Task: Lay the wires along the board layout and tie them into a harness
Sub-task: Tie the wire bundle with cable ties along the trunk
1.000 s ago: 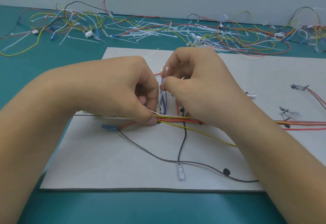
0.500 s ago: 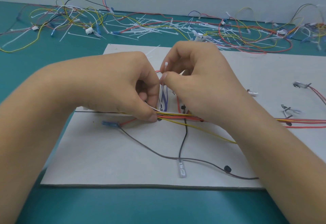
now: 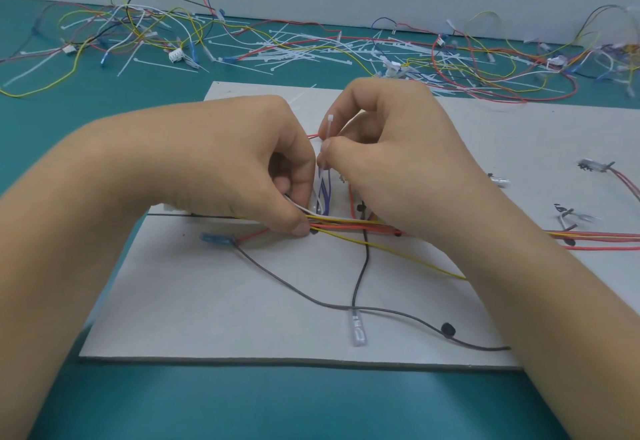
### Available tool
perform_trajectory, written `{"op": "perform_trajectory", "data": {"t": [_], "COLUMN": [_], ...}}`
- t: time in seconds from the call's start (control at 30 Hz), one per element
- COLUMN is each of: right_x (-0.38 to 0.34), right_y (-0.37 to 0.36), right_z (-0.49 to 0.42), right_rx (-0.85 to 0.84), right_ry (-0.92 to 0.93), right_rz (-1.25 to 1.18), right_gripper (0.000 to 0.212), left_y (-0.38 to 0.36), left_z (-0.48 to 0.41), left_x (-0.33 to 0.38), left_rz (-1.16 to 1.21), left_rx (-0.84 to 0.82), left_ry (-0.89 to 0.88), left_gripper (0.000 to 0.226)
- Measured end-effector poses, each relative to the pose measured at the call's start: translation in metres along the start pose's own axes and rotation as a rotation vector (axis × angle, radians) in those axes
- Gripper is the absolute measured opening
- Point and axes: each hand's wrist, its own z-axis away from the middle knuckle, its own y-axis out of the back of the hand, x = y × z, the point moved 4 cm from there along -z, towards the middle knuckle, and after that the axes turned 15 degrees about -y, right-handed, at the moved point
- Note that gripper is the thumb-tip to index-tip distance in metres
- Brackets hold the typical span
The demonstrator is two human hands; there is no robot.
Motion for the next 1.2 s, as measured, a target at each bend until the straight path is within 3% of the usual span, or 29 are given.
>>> {"op": "perform_trajectory", "data": {"t": [0.37,0.77,1.2], "right_x": [0.000,-0.005,0.003], "right_y": [0.000,0.009,0.009], "right_z": [0.000,0.000,-0.004], "right_rx": [-0.018,-0.198,-0.116], "right_ry": [-0.037,-0.112,-0.173], "right_rz": [0.003,-0.213,-0.328], "right_gripper": [0.012,0.015,0.008], "left_y": [0.000,0.000,0.000], "left_z": [0.000,-0.001,0.000], "left_x": [0.000,-0.002,-0.005], "left_rz": [0.004,0.011,-0.004], "left_rx": [0.000,-0.010,-0.009], "left_ry": [0.003,0.008,0.011], "left_gripper": [0.020,0.020,0.021]}}
